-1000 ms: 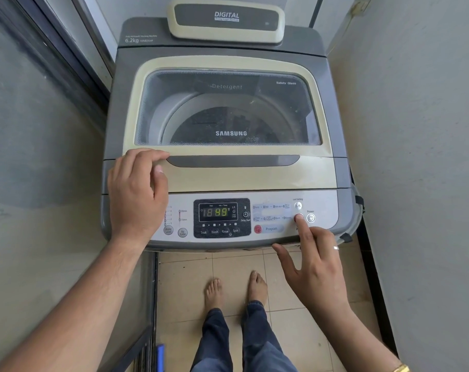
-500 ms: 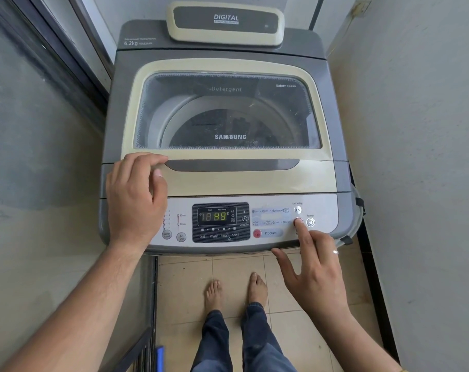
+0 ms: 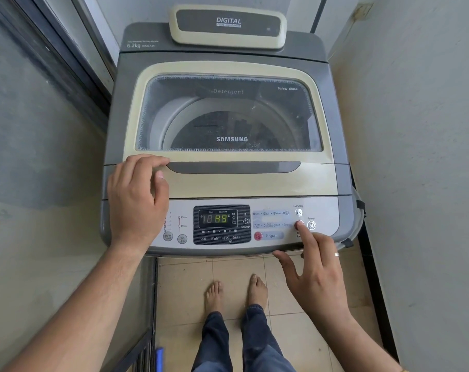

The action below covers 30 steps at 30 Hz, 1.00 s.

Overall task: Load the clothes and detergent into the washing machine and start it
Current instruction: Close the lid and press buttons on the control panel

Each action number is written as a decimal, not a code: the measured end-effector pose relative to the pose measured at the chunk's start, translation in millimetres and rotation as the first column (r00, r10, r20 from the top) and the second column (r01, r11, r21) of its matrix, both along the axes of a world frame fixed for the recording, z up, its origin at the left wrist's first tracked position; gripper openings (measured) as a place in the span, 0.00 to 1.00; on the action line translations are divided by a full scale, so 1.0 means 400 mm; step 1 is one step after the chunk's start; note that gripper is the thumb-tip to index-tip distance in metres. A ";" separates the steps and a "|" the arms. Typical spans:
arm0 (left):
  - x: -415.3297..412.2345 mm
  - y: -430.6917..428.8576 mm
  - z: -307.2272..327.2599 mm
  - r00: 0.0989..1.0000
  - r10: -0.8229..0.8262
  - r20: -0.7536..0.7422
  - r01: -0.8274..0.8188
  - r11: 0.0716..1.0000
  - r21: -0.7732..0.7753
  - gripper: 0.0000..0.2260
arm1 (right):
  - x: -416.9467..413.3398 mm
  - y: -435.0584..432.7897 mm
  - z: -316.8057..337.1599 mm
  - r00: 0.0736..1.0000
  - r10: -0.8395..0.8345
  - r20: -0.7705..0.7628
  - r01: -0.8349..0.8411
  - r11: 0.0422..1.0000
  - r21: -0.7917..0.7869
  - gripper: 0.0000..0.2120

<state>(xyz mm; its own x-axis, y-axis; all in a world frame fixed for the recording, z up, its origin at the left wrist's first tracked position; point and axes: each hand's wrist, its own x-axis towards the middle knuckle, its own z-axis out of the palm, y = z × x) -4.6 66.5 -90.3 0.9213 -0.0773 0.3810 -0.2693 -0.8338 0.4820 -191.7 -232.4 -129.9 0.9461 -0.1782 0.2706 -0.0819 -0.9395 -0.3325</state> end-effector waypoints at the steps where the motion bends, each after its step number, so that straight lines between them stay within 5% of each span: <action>1: -0.001 -0.001 0.000 1.000 0.001 -0.001 -0.001 1.000 0.000 0.11 | 0.000 -0.001 0.001 1.000 0.002 0.000 -0.002 1.000 0.000 0.32; 30: 0.003 -0.004 -0.005 0.999 0.022 -0.026 -0.022 1.000 0.007 0.11 | 0.004 -0.018 0.010 0.998 0.006 -0.057 -0.001 0.996 0.090 0.31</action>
